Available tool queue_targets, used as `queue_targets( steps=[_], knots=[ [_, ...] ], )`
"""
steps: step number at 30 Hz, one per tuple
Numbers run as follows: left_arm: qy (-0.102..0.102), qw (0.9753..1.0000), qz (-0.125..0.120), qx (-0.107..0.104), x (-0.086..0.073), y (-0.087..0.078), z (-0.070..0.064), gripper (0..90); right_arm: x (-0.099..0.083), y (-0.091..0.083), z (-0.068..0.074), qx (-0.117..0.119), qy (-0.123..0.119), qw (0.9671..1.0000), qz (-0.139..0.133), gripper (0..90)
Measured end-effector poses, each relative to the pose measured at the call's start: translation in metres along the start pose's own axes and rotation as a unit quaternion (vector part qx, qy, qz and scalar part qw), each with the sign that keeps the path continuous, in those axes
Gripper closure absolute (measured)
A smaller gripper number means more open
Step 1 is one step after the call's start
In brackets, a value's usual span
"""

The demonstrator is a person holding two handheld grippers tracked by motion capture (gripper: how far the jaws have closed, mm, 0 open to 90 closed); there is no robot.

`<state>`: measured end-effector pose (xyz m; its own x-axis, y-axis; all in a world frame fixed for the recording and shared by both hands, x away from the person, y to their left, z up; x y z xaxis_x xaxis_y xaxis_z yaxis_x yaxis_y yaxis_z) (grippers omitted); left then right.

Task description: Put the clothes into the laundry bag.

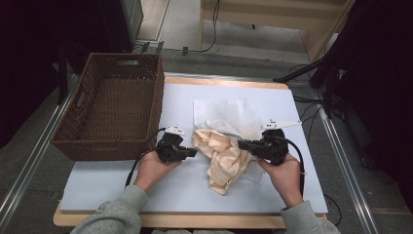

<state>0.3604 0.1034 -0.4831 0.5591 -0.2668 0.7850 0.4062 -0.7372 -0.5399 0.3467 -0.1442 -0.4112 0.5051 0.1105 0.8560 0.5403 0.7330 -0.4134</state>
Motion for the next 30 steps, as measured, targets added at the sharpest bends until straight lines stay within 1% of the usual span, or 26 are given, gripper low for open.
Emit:
queue_targets(
  steps=[1, 2, 3, 4, 5, 6, 7, 9, 10, 12, 13, 16, 17, 18, 22, 23, 24, 27, 30],
  knots=[
    [-0.004, 1.0, 0.006, 0.002, -0.003, 0.006, 0.003, 90.0, 0.0, -0.001, 0.0, -0.001, 0.0, 1.0, -0.001, 88.8],
    [-0.006, 1.0, 0.008, -0.001, -0.004, 0.008, 0.004, 90.0, 0.0, -0.001, 0.0, -0.002, 0.001, 1.0, -0.003, 88.8],
    [-0.006, 1.0, 0.008, -0.001, -0.004, 0.008, 0.004, 90.0, 0.0, -0.001, 0.0, -0.002, 0.001, 1.0, -0.003, 88.8],
    [-0.013, 0.9999, 0.003, -0.008, -0.005, 0.011, 0.005, 90.0, 0.0, -0.002, 0.0, -0.002, 0.003, 1.0, -0.003, 88.7],
    [-0.014, 0.9998, 0.0, -0.011, -0.005, 0.013, 0.006, 90.0, 0.0, -0.002, 0.0, -0.003, 0.004, 1.0, -0.004, 88.8],
    [-0.008, 0.9999, -0.004, -0.007, -0.004, 0.016, 0.006, 90.0, 0.0, -0.003, 0.001, -0.005, 0.003, 1.0, -0.004, 88.8],
    [-0.008, 0.9999, -0.004, -0.007, -0.004, 0.016, 0.006, 90.0, 0.0, -0.003, 0.001, -0.005, 0.003, 1.0, -0.004, 88.8],
    [0.001, 1.0, 0.0, 0.005, -0.005, 0.019, 0.007, 90.0, 0.0, -0.003, 0.002, -0.005, 0.002, 1.0, -0.006, 88.7],
    [0.008, 0.9998, 0.007, 0.014, -0.006, 0.023, 0.009, 90.0, 0.0, -0.003, 0.003, -0.006, 0.002, 1.0, -0.006, 88.7],
    [0.008, 0.9998, 0.003, 0.015, -0.005, 0.025, 0.008, 90.0, -0.001, -0.003, 0.004, -0.008, 0.002, 1.0, -0.005, 88.7],
    [0.014, 0.9998, -0.001, 0.015, -0.002, 0.026, 0.007, 90.0, -0.001, -0.004, 0.005, -0.009, 0.002, 1.0, -0.004, 88.7],
    [0.025, 0.9993, -0.024, 0.016, 0.008, 0.027, 0.002, 90.0, -0.002, -0.003, 0.005, -0.009, 0.0, 1.0, -0.004, 88.7],
    [0.025, 0.9993, -0.024, 0.016, 0.008, 0.027, 0.002, 90.0, -0.002, -0.003, 0.005, -0.009, 0.0, 1.0, -0.004, 88.7],
    [0.031, 0.9988, -0.034, 0.014, 0.014, 0.028, -0.001, 89.9, -0.003, -0.004, 0.006, -0.009, 0.0, 1.0, -0.003, 88.7],
    [0.036, 0.9986, -0.039, 0.005, 0.025, 0.028, -0.009, 90.0, -0.003, -0.006, 0.006, -0.013, 0.001, 0.9999, -0.003, 88.6],
    [0.036, 0.9986, -0.039, 0.005, 0.025, 0.028, -0.009, 90.0, -0.003, -0.007, 0.006, -0.014, 0.002, 0.9999, -0.004, 88.6],
    [0.039, 0.9984, -0.041, -0.004, 0.03, 0.026, -0.015, 90.0, -0.003, -0.007, 0.005, -0.014, 0.002, 0.9999, -0.005, 88.6],
    [0.057, 0.9976, -0.035, -0.016, 0.036, 0.022, -0.027, 90.0, -0.003, -0.008, 0.005, -0.015, 0.003, 0.9999, -0.007, 88.6],
    [0.061, 0.9974, -0.032, -0.024, 0.04, 0.022, -0.033, 90.0, -0.003, -0.006, 0.005, -0.015, 0.002, 0.9999, -0.006, 88.6]
  ],
)
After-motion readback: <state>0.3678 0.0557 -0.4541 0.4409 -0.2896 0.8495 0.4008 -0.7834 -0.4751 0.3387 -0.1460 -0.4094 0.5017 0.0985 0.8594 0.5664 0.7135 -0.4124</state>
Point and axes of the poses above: each handheld gripper's, and its own axes: y roughly forward along the jaws, x roughly out of its top, z roughly to its left, the point moved 5 cm from there along y, roughly forward along the jaws, and after that the axes turned 13 degrees about -z, right-handed, at the moved point
